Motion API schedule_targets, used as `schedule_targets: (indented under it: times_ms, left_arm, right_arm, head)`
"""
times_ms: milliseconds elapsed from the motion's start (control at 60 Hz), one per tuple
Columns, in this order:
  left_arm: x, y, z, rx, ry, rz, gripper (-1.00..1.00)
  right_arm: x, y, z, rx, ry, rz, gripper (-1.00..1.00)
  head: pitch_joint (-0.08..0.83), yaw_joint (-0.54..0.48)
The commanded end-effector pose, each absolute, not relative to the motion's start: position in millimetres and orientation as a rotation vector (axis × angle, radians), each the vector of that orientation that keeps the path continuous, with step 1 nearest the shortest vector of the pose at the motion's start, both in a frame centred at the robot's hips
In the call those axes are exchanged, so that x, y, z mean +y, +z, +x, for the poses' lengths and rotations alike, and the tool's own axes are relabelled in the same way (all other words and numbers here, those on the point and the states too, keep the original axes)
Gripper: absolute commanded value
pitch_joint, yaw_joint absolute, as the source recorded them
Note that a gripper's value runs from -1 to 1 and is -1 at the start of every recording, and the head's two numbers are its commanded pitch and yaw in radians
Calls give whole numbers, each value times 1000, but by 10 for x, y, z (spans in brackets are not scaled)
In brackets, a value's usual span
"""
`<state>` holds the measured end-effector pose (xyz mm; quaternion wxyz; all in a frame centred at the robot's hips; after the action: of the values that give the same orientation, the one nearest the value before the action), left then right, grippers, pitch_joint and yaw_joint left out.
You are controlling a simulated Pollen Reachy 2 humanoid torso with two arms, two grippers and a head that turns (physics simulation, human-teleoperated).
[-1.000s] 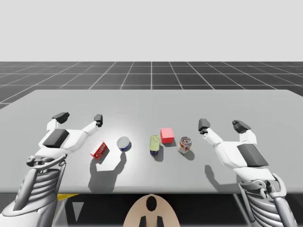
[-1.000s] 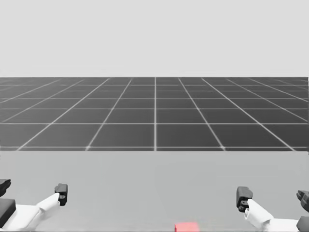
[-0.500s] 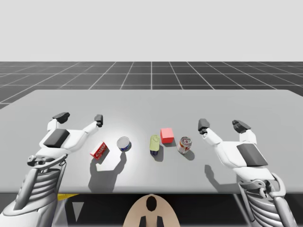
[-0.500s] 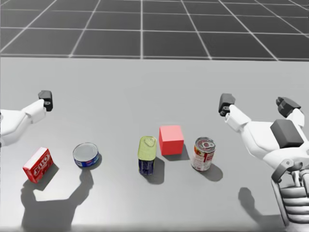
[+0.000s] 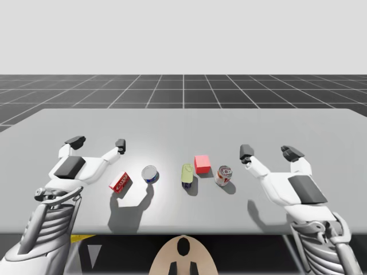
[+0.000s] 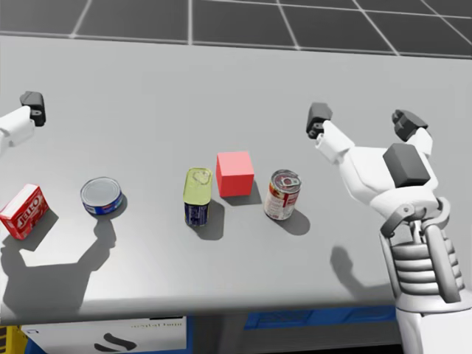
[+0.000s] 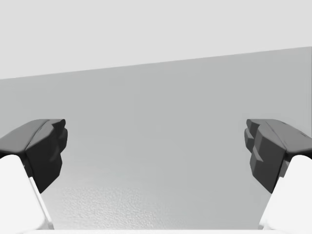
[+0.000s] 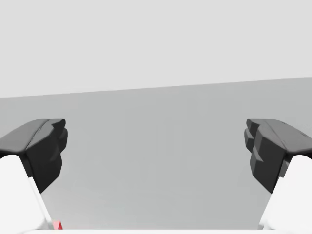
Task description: Find the red cube and pick it up.
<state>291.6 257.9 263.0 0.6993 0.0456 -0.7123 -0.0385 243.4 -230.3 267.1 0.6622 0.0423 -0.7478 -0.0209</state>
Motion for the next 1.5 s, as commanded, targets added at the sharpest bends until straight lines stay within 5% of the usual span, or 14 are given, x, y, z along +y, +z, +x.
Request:
schedule_targets:
  times_ms: [17, 300, 700, 1183, 1500]
  left_arm:
    - [2572, 2627, 2916, -1585, -84, 101, -1000]
    - [2579, 2622, 2919, -1581, -90, 93, -1000]
    - [2564, 2610, 2918, -1578, -96, 90, -1000]
    - [2560, 2611, 2914, -1578, -95, 88, -1000]
    - [2557, 2615, 2912, -1579, -95, 87, -1000]
  right_arm:
    - [-2143, 2672, 2308, -1666, -80, 169, -1000]
    - [-1720, 2514, 1913, -1629, -2, 181, -1000]
    - [-1324, 1913, 1521, -1507, 0, 272, -1000]
    - [-1086, 1515, 1846, -1367, -36, 337, -1000]
    - [-1034, 1531, 2101, -1373, -36, 292, -1000]
  head:
    - [660, -132]
    - [662, -118]
    - [670, -126]
    - [680, -129]
    - [679, -137]
